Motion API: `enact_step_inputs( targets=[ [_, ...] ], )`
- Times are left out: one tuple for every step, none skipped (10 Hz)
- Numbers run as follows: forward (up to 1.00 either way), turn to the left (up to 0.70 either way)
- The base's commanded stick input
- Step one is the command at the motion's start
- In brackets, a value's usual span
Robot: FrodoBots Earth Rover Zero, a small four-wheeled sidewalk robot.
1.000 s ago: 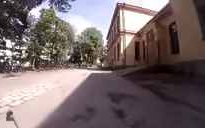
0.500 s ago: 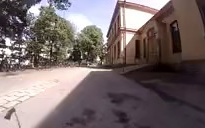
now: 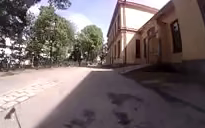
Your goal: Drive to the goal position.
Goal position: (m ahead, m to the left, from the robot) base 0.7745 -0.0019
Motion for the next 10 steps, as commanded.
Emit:
enact_step_inputs(
  targets=[
    [0.70, 0.00],
    [0.70, 0.00],
    [0.70, 0.00],
    [0.70, 0.00],
    [0.70, 0.00],
    [0.70, 0.00],
    [0.70, 0.00],
    [0.70, 0.00],
    [0.70, 0.00],
    [0.70, 0.00]
  ],
)
